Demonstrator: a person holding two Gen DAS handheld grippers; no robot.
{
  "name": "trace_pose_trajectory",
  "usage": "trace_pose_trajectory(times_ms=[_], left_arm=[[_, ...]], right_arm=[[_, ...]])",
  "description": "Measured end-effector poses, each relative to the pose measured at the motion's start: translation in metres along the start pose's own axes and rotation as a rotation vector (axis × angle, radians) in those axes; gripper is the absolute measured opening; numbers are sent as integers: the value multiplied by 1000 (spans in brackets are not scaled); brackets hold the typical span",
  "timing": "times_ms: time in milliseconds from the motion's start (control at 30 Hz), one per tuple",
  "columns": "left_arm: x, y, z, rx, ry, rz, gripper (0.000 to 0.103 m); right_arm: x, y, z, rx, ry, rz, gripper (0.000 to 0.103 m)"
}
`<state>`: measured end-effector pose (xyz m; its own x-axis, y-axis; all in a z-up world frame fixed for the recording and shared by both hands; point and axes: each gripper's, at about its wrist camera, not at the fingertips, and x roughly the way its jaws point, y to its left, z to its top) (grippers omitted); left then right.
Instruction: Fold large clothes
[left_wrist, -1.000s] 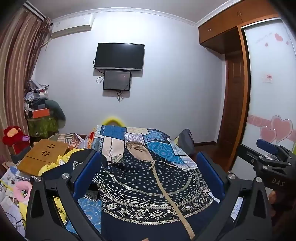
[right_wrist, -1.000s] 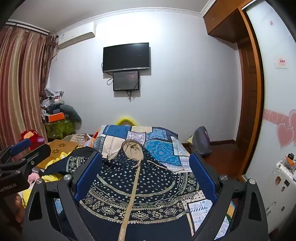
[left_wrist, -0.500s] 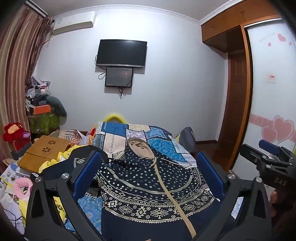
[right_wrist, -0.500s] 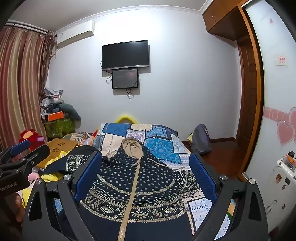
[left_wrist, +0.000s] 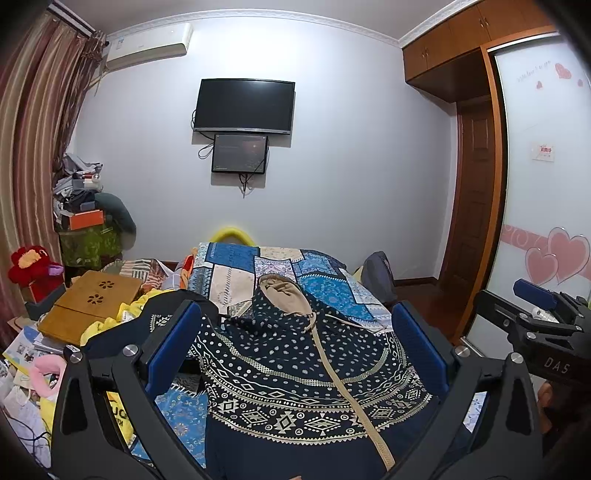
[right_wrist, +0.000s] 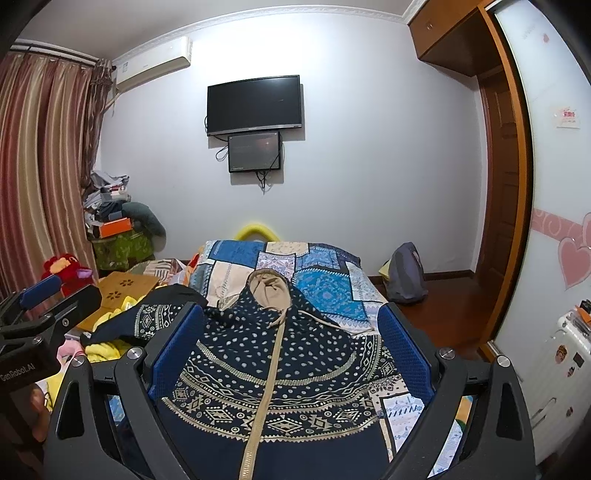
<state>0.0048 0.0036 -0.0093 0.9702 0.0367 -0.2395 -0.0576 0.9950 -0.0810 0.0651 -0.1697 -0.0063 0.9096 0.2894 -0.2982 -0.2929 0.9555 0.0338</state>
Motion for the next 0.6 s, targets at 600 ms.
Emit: trace_pose_trajectory(times_ms=[600], left_arm=[[5,1,0,1,11,9,103]], right_arm=[[1,1,3,0,7,7,94]])
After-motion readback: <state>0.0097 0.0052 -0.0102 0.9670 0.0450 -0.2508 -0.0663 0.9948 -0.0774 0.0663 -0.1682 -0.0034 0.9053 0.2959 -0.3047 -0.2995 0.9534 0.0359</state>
